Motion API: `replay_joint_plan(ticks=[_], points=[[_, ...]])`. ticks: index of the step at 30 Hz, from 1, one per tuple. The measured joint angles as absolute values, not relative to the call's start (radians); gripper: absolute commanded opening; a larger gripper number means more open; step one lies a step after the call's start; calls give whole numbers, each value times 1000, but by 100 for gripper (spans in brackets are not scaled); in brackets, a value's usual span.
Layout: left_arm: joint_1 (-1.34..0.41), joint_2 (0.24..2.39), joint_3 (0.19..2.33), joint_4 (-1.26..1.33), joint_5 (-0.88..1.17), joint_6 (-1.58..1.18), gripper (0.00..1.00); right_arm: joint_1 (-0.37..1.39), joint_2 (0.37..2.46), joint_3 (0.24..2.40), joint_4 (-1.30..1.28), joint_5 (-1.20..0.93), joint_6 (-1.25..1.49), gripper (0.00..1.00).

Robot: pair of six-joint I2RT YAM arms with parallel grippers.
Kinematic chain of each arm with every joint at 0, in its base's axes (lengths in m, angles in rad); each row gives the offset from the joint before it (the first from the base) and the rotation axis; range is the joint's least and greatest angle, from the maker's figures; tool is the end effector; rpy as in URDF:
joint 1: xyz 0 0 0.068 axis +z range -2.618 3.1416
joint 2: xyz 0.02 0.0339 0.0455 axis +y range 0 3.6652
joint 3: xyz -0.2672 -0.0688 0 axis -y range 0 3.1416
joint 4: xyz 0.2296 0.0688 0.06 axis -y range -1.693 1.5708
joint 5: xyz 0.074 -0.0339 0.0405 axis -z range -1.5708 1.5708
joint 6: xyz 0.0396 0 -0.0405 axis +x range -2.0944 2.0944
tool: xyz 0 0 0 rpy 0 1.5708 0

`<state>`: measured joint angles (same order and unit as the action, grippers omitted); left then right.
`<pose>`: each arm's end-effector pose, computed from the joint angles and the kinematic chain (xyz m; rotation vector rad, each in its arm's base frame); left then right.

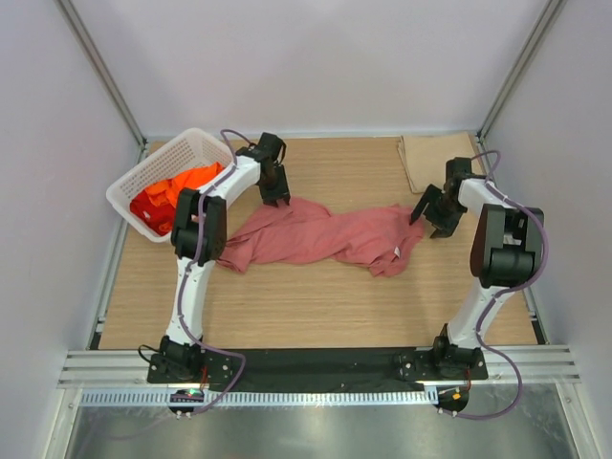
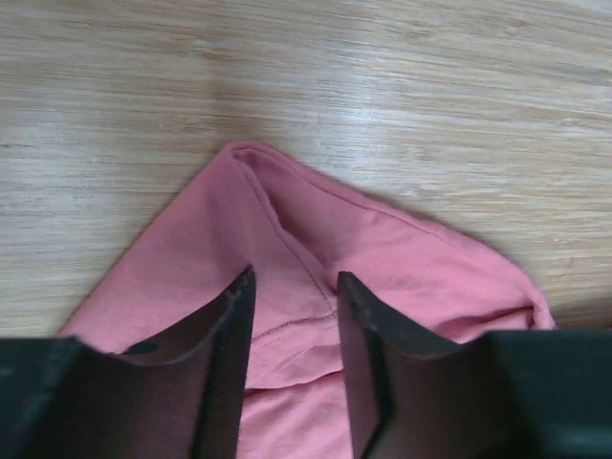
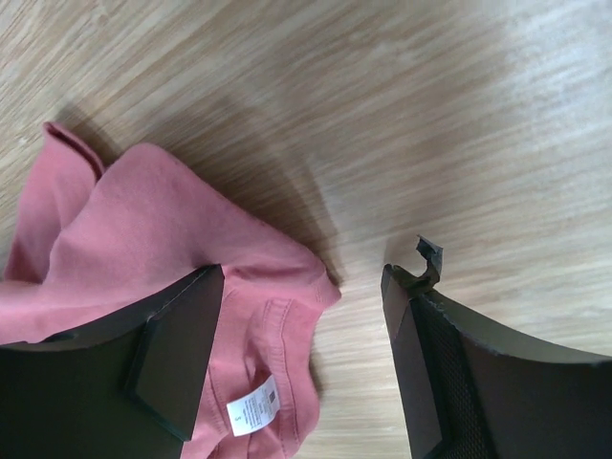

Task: Fold and stack the t-shirts
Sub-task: Flatten the tshirt out

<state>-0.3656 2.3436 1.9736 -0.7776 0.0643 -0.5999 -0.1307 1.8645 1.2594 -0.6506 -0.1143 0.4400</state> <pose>0.4557 -0.1772 0.1742 -0.3052 2.7577 -0.3557 0.3530 -0.0418 0.1802 0.7744 2.7314 0.2300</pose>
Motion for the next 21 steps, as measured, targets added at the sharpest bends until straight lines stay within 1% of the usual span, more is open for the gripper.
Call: replay_joint_plan(ticks=[1,3,6,7,9,10,16,19,21], points=[[-366,2346,1975,-780,64,-599,26,-131,1873,1265,-650,-115,432,73],[-365,2347,1975,-781,64,-595,18,-131,1892,1271,-639,-122,415,70],[-365,2348,1975,-786,64,-590,0,-131,1903,1275,-610,-150,401,51],[-365,2348,1975,-788,64,-588,0,-131,1909,1277,-599,-166,395,34],[-365,2348,1981,-799,61,-580,0,-131,1917,1280,-582,-187,392,17],[-365,2348,1988,-810,60,-575,0,-131,1920,1282,-576,-197,392,2],[-365,2301,2017,-869,41,-565,0,-130,1897,1323,-610,-215,408,2],[-365,2202,2004,-902,28,-565,0,-123,1818,1364,-683,-191,418,2],[-365,2090,1975,-913,23,-567,0,-120,1742,1404,-736,-161,421,2]])
